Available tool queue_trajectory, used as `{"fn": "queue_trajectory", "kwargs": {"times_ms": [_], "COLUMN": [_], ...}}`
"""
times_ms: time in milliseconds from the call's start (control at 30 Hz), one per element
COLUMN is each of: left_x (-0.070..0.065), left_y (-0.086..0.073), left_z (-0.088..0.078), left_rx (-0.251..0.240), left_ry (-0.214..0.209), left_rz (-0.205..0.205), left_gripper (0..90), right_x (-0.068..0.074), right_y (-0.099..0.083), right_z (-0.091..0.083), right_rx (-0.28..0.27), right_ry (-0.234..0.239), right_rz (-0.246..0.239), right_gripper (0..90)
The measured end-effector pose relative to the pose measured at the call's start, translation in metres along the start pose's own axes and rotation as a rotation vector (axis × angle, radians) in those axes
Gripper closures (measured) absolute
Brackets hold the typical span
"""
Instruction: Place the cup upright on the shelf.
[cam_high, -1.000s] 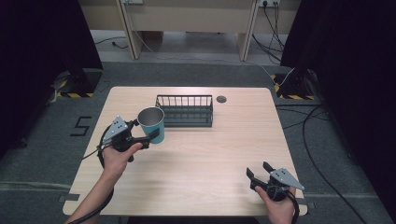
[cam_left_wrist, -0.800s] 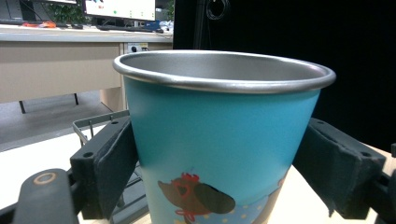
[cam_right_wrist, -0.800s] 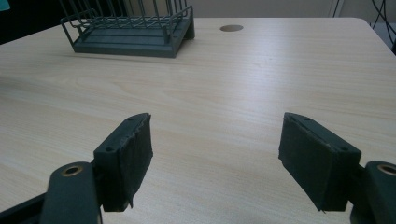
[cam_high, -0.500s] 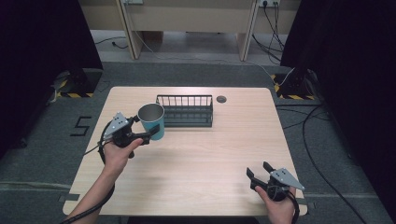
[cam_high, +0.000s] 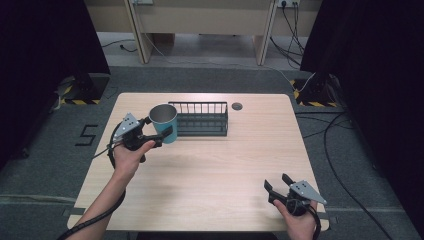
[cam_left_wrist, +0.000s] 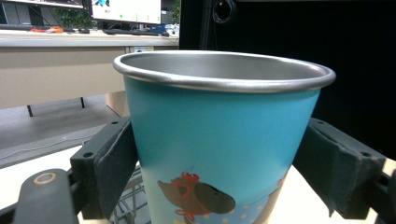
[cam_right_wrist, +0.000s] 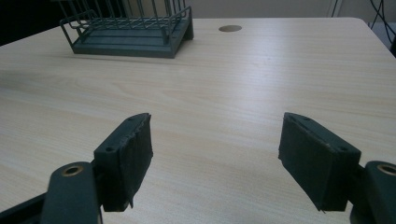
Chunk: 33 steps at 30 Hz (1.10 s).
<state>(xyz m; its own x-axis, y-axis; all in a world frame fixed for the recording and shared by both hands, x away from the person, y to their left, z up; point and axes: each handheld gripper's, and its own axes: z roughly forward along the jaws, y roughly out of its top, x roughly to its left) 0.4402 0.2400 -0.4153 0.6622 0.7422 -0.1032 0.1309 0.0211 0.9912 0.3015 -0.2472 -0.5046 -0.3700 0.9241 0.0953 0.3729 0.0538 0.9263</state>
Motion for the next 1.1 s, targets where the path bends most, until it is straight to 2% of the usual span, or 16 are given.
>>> {"fn": "queue_trajectory", "kwargs": {"times_ms": [433,1100], "left_x": [0.004,0.010], "left_y": [0.004,0.005], "left_z": [0.013,0.031], "left_rx": [-0.001,0.020], "left_ry": [0.003,0.019], "left_rz": [-0.013,-0.008], "left_gripper": [15.1,15.1], "right_x": [-0.001,-0.001], "right_y": [-0.001,-0.001], "right_z": [-0.001,-0.001], "right_rx": [0.000,-0.001], "right_ry": [-0.002,0.002], "right_rz": [-0.004,-0.001], "right_gripper": [26.5,26.5]}}
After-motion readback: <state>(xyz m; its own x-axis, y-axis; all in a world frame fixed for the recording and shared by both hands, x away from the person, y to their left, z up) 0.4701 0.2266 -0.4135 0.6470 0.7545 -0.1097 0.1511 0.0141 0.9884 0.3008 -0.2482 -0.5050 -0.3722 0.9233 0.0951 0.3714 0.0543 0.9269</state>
